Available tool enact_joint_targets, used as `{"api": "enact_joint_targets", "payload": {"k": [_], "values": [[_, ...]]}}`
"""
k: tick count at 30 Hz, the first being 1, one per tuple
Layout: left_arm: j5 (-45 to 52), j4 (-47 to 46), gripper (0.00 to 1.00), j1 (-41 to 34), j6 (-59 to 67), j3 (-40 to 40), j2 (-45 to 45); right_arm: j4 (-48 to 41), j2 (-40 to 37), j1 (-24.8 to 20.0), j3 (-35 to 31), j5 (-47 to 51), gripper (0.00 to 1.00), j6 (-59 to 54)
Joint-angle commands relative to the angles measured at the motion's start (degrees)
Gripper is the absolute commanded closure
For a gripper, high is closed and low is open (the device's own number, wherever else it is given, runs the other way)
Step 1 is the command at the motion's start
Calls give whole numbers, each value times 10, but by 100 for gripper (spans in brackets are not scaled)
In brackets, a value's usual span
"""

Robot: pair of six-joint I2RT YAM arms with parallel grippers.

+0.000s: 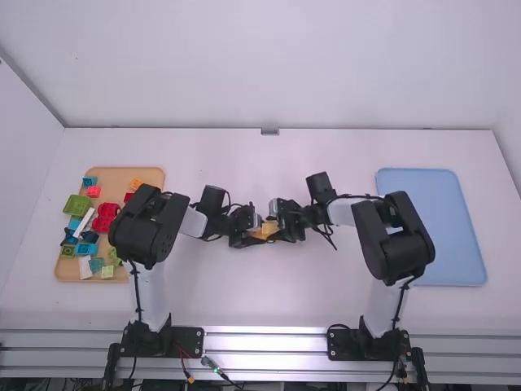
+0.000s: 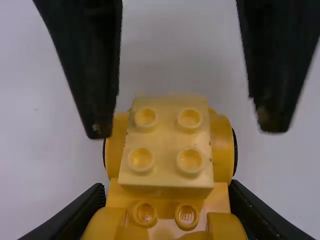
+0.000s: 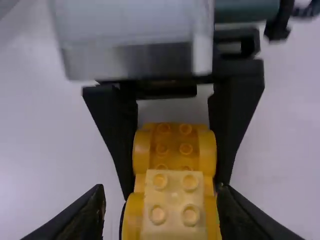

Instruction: Assemble lego blocks to make yellow taxi

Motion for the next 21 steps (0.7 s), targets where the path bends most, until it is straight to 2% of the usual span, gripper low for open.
{"api": "enact_joint_targets", "payload": {"k": [1, 2, 3, 4, 5, 11, 15, 21], "values": [[6, -3, 48, -3, -4, 4, 9, 2, -26, -4, 5, -37, 38, -17], [6, -3, 48, -3, -4, 4, 9, 3, -26, -4, 5, -36, 40, -17], [6, -3, 48, -3, -4, 4, 9, 5, -25, -4, 4, -31, 53, -17], [6, -3, 48, -3, -5, 4, 9, 3, -24, -3, 4, -25, 88, -15], [6, -3, 48, -3, -5, 4, 9, 2, -24, -3, 4, -26, 99, -16], [6, -3, 49, -3, -4, 4, 9, -4, -18, -3, 4, -28, 100, -16], [6, -3, 49, 0, -5, 4, 9, 15, 13, -3, 4, -28, 100, -10], [6, -3, 50, 1, -6, 4, 9, 53, 44, -15, 5, 1, 100, 60]]}}
